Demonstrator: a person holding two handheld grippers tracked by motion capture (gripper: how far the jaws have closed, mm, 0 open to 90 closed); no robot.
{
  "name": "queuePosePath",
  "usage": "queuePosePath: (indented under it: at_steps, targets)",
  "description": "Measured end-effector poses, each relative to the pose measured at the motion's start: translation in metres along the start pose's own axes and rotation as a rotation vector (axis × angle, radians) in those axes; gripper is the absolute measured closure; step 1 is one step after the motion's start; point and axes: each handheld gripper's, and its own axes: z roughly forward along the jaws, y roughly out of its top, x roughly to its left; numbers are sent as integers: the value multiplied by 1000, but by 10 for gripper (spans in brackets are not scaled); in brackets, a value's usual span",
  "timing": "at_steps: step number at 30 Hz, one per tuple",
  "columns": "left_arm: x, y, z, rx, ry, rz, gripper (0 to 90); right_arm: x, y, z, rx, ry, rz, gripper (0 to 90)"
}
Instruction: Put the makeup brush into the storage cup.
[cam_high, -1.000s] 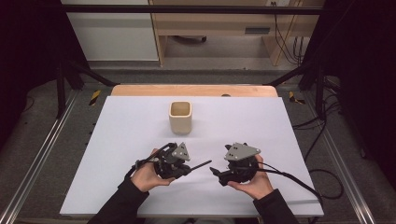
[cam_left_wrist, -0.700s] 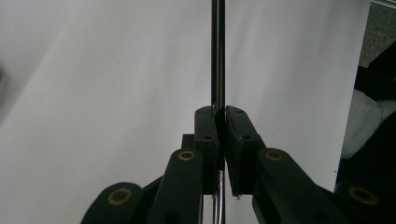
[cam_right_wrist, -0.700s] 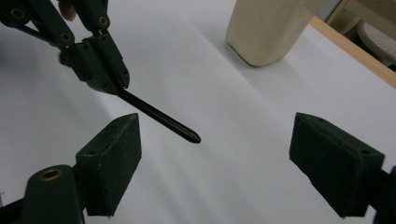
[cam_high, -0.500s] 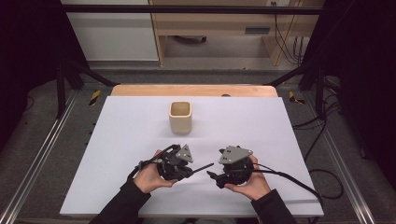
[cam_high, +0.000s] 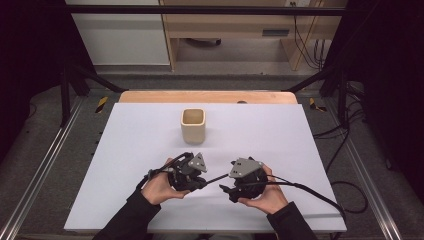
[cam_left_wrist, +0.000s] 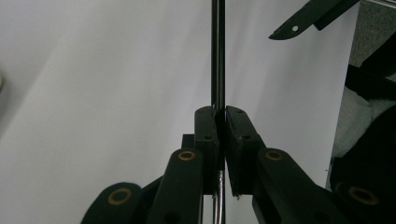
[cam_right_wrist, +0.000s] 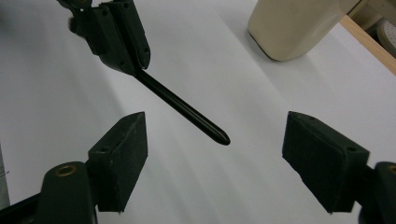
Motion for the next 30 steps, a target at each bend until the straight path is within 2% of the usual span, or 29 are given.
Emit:
queuePosePath:
  at_steps: [3,5,14,20,23,24,25,27,30]
  targets:
    - [1,5,-4,0,2,-1,842,0,3,1,23,-1,-14,234]
    - [0,9,-6,0,-3,6,842,1,7,1,38,-10,-47,250]
    - [-4,15,-5,6,-12,25,842,3,10,2,43,-11,-76,286]
    - [-6,17,0,12,-22,27,842,5,8,5,51,8,-127,364]
    - [-7,18,2,12,-29,27,842,7,7,8,56,37,-144,431]
    - [-8,19,2,13,-30,31,842,7,7,8,56,37,-144,431]
    - [-8,19,3,12,-33,28,842,8,7,9,52,53,-149,480]
    - [-9,20,4,18,-33,31,842,9,6,9,50,64,-150,505]
    - [-9,21,4,22,-38,37,842,9,6,9,52,63,-165,529]
